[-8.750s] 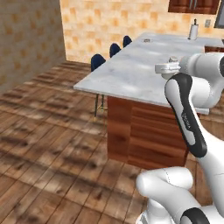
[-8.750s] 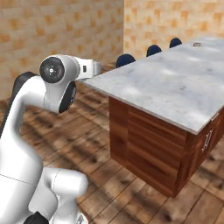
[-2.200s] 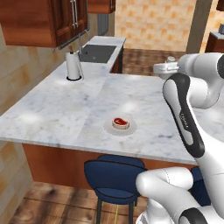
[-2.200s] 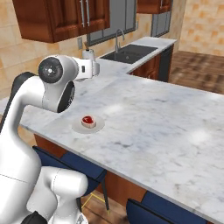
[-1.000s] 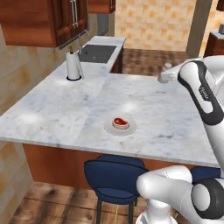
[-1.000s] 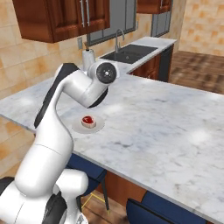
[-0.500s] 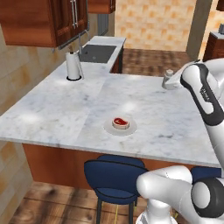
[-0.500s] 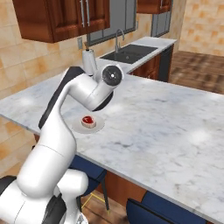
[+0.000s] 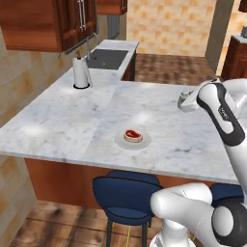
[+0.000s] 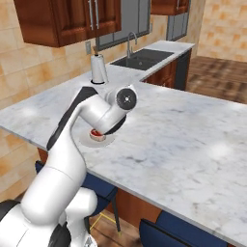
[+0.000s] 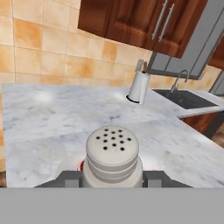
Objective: Retrieve the shaker from the cabinet and place it next the steak on a plate on the dining table.
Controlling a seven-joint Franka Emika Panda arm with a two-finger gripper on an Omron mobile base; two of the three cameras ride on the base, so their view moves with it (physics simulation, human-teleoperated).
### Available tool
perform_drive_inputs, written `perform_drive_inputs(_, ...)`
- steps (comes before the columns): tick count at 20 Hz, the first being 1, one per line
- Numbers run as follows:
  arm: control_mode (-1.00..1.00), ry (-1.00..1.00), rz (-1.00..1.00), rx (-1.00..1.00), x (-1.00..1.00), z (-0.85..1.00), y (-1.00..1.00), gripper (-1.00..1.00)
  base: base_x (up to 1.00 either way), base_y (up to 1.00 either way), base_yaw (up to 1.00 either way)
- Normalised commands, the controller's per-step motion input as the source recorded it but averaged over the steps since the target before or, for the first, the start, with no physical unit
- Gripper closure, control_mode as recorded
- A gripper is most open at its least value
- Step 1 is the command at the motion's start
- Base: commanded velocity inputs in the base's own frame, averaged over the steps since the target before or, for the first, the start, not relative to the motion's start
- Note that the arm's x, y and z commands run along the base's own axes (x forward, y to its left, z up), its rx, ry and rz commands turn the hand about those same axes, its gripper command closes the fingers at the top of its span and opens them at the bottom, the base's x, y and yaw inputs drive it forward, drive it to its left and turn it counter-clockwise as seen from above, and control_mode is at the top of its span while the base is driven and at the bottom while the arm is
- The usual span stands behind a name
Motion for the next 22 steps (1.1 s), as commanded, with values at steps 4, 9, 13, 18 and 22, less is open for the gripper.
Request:
perform_drive_inputs(4,-1.00,0.03,0.00,0.08,0.16,-0.47,0.00,1.00,0.00,0.00,0.00)
perform_drive_inputs(9,-1.00,0.06,0.00,0.10,0.26,-0.44,0.00,1.00,0.00,0.00,0.00)
perform_drive_inputs(13,-1.00,0.12,-0.01,0.10,0.13,-0.26,-0.01,1.00,0.00,0.00,0.00)
perform_drive_inputs(18,-1.00,0.12,0.00,0.10,0.06,-0.20,-0.06,1.00,0.00,0.00,0.00)
perform_drive_inputs(22,-1.00,0.02,0.00,0.01,0.02,-0.20,0.00,1.00,0.00,0.00,0.00)
